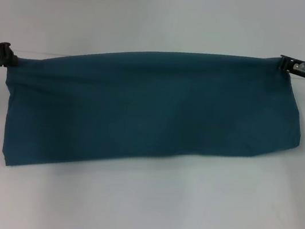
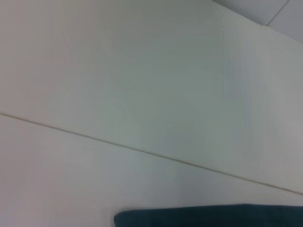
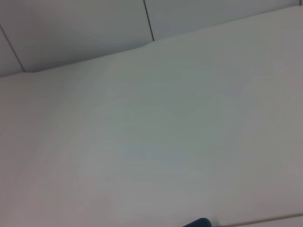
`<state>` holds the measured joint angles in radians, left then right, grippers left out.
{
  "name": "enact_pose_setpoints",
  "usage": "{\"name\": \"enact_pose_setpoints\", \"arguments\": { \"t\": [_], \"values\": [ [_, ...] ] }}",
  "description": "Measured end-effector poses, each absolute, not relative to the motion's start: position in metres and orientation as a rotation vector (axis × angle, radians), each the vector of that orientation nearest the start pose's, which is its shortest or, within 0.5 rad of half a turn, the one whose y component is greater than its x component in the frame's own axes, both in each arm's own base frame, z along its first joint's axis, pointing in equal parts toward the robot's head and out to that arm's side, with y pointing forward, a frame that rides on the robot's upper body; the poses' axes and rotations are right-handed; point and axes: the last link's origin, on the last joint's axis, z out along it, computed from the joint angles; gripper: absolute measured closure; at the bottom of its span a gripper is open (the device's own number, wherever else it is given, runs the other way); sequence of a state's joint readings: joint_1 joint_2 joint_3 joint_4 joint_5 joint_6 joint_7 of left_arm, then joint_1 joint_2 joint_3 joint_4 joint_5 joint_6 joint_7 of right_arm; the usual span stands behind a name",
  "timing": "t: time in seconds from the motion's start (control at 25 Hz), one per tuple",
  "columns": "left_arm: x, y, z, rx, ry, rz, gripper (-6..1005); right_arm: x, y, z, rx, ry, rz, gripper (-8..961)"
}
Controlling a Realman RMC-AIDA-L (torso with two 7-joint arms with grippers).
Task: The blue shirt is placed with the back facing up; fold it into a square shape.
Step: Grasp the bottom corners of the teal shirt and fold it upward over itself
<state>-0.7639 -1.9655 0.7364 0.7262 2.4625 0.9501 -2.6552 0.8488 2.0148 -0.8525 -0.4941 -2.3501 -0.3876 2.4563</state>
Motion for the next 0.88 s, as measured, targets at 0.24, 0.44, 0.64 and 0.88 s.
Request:
{"name": "enact_pose_setpoints", "arguments": {
  "t": [0.24, 0.44, 0.64, 0.88],
  "values": [
    [-0.2716, 0.4569, 0.0746, -1.776, -1.566, -0.420, 962, 0.2725, 0.4883, 0.0454, -1.650, 1.235, 0.367, 914],
    [-0.2678, 0.4587, 0.0724, -1.788, -1.563, -0.421, 962, 0.2728, 0.4885, 0.0461, -1.651, 1.228, 0.364, 915],
    [-0.2643, 0.4609, 0.0718, -1.793, -1.555, -0.424, 962, 0.2689, 0.4909, 0.0464, -1.656, 1.218, 0.367, 915],
    [-0.2632, 0.4616, 0.0712, -1.793, -1.553, -0.427, 963, 0.2671, 0.4916, 0.0461, -1.660, 1.217, 0.369, 915]
  ]
}}
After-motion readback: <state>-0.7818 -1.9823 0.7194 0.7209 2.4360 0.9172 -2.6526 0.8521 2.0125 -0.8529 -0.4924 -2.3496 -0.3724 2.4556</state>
